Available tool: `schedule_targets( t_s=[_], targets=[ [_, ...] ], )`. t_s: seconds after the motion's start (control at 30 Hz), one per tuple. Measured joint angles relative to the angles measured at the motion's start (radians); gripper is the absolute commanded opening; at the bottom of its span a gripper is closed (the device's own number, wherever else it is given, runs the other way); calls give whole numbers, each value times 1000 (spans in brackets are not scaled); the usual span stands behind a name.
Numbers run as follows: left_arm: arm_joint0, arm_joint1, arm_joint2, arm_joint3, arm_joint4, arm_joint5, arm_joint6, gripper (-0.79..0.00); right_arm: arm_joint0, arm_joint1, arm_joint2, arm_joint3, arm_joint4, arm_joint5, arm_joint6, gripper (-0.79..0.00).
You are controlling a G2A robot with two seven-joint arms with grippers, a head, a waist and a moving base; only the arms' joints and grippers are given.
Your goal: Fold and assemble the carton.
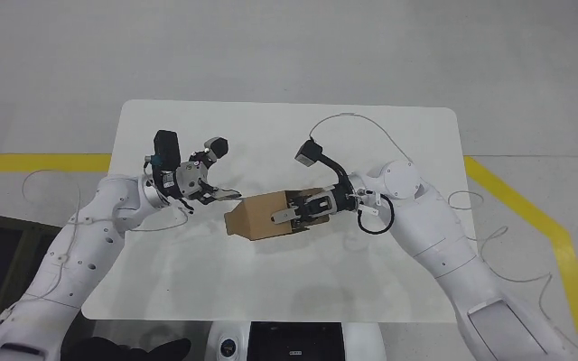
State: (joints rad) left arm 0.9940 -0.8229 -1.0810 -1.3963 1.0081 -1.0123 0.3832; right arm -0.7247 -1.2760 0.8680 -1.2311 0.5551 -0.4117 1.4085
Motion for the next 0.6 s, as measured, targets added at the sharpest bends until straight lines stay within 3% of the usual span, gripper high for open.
schedule_targets(
  t_s=[0.6],
  targets=[
    [33, 22, 19, -80, -33, 0, -41, 0, 5, 6, -10, 4, 27, -15, -15, -785]
  ],
)
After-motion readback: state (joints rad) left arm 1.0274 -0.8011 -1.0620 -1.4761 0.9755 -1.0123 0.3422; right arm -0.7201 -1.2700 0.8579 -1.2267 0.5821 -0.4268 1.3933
